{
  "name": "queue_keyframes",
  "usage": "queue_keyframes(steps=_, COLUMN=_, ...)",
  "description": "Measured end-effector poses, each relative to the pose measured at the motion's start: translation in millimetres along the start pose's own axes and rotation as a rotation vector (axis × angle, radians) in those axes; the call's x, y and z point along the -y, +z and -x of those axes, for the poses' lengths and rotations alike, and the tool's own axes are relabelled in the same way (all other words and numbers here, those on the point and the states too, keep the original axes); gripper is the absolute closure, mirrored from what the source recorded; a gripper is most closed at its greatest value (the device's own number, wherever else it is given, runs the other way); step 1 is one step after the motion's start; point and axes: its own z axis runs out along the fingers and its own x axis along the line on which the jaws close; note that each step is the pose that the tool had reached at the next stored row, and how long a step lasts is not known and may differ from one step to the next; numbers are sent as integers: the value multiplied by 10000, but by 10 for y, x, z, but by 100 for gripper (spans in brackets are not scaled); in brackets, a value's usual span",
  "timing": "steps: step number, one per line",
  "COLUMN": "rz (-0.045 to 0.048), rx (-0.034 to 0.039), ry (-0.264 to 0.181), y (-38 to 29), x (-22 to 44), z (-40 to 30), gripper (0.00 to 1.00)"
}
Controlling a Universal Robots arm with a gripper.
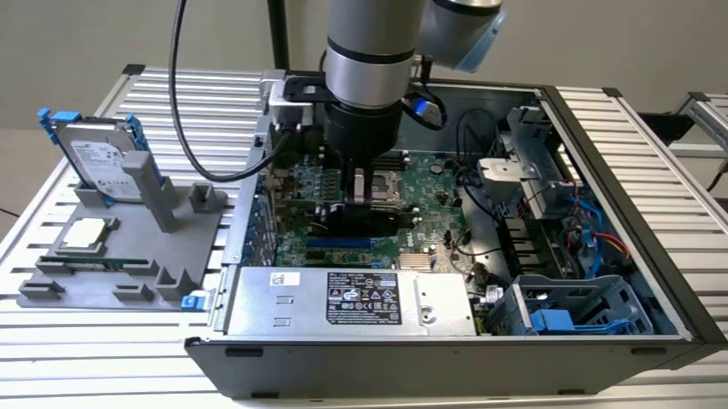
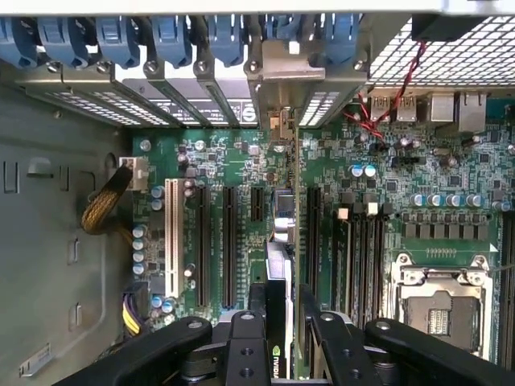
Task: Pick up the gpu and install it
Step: 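Insert the gpu into the slot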
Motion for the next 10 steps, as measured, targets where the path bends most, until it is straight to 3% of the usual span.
queue_keyframes(steps=10, rz=0, rx=1, ry=1, y=70, x=-35, z=31, gripper=100)
